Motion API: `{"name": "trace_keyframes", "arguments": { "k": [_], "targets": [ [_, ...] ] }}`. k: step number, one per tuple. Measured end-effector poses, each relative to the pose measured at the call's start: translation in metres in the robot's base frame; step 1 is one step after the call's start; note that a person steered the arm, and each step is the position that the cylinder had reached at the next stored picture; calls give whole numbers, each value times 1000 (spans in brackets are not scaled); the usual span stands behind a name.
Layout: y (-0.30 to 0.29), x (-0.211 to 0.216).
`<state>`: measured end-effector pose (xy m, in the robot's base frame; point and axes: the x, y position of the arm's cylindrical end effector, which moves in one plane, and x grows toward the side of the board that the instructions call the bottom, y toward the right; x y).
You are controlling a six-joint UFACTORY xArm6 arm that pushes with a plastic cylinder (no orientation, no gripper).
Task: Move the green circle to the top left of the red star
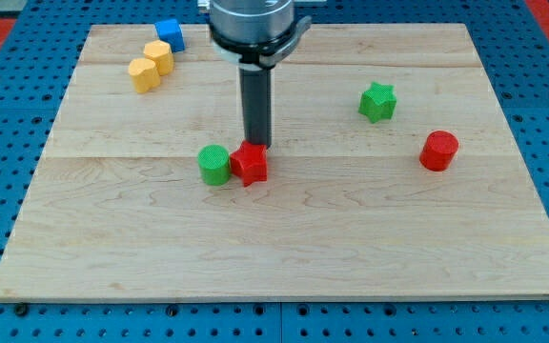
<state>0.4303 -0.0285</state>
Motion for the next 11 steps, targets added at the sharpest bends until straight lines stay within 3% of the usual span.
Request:
{"name": "trace_keyframes", "arguments": {
  "k": [2, 3, 4, 6, 7, 8, 9, 10, 11],
  "targets": [
    [84, 14],
    [35, 65],
    [-19, 66],
    [-34, 67],
    [-83, 62],
    [-83, 30],
    [-63, 26],
    [-40, 33],
    [-70, 49]
  ]
}}
